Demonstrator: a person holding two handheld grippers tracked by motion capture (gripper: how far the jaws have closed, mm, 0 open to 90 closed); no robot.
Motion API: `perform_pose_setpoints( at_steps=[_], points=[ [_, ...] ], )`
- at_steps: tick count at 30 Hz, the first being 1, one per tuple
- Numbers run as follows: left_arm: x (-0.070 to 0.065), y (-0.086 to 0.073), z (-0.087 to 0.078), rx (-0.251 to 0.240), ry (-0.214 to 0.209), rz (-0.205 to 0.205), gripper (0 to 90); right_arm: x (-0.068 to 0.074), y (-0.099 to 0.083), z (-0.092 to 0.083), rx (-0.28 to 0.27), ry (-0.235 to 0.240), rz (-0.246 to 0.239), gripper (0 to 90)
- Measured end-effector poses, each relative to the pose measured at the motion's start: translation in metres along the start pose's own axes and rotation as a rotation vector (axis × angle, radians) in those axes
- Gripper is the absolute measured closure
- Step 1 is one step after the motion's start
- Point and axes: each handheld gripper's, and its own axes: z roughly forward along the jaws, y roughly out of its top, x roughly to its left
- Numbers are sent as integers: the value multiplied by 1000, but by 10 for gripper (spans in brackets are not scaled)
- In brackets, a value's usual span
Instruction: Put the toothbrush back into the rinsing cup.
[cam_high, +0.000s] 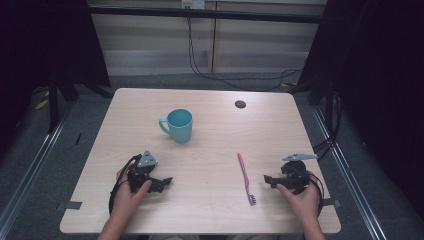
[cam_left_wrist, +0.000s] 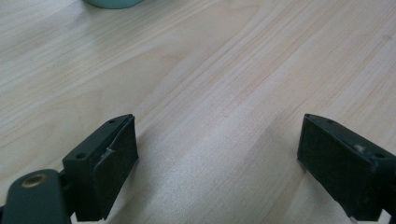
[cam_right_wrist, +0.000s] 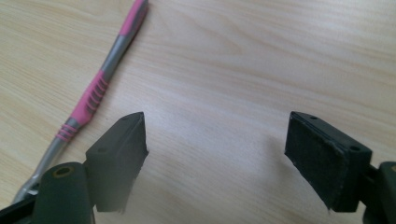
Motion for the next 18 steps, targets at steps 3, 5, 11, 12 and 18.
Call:
perform_pose_setpoints(
  at_steps=[3,5,11,12,18],
  points=[
    [0,0,0,1,1,3,117,6,8,-3,1,7,-19,264],
    [0,0,0,0,1,2,117,11,16,-5,3,29,-34,267],
    [0,0,0,1,1,2,117,22,28,-4,43,49,-59,267],
    [0,0,0,0,0,0,117,23,29,-2,51,53,-65,267],
    [0,0,0,1,0,1,117,29,35,1,84,65,-77,271]
  ],
)
